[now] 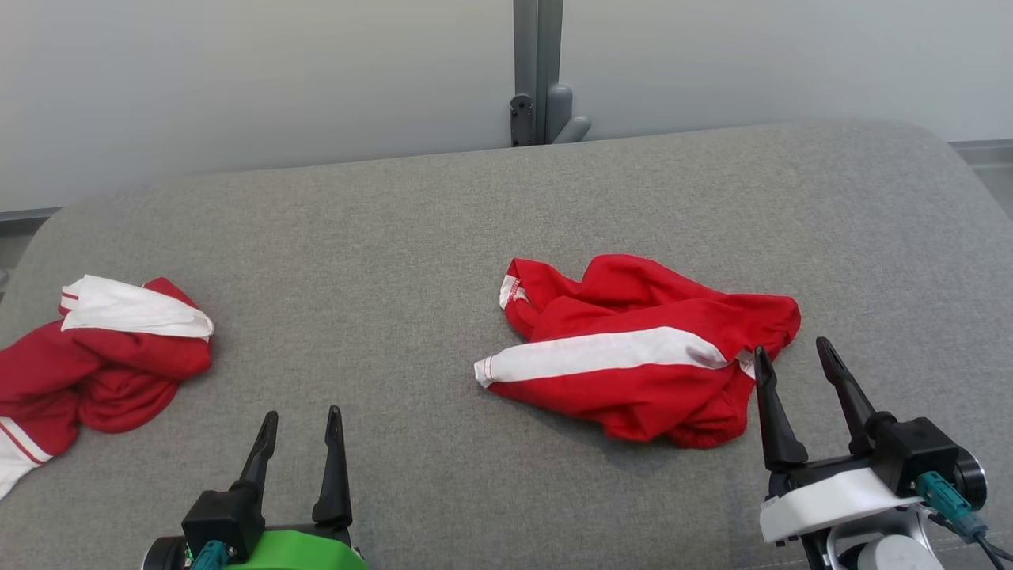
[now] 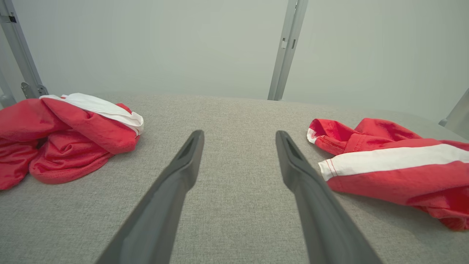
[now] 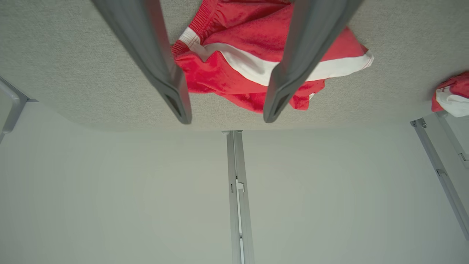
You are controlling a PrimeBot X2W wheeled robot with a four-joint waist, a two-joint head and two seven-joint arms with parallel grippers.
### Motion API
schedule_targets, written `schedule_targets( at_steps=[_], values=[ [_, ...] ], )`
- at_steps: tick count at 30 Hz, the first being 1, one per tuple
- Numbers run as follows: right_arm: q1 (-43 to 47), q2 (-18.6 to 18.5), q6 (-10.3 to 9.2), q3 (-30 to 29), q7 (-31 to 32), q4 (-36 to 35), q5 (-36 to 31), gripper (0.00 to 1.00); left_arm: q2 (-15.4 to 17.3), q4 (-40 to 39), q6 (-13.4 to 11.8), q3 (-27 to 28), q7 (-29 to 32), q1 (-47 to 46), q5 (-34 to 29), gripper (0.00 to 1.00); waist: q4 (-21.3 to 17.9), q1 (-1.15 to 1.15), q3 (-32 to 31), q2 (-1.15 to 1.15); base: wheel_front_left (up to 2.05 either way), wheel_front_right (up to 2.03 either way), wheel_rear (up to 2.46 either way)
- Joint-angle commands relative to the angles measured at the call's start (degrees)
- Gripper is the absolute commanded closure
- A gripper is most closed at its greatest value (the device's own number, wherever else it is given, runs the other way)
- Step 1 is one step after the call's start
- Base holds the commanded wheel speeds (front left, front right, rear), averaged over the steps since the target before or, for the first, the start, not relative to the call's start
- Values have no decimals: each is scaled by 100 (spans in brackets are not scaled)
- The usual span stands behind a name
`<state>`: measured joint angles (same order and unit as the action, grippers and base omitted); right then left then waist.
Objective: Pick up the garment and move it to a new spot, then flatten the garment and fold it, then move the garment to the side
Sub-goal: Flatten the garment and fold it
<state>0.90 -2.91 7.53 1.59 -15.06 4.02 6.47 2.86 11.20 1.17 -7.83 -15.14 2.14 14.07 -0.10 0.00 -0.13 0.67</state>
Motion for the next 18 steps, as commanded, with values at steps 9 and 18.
schedule_targets(
  at_steps=[9,18],
  values=[
    [-42,0,-8,46,-17,60,108,0,5,37,26,1,-1,33,2,0,-2,0,16,-67,0,0,0],
    [-138,0,-8,38,-17,70,97,0,11,560,388,-250,426,-485,339,0,-8,0,157,-67,0,0,0]
  ],
)
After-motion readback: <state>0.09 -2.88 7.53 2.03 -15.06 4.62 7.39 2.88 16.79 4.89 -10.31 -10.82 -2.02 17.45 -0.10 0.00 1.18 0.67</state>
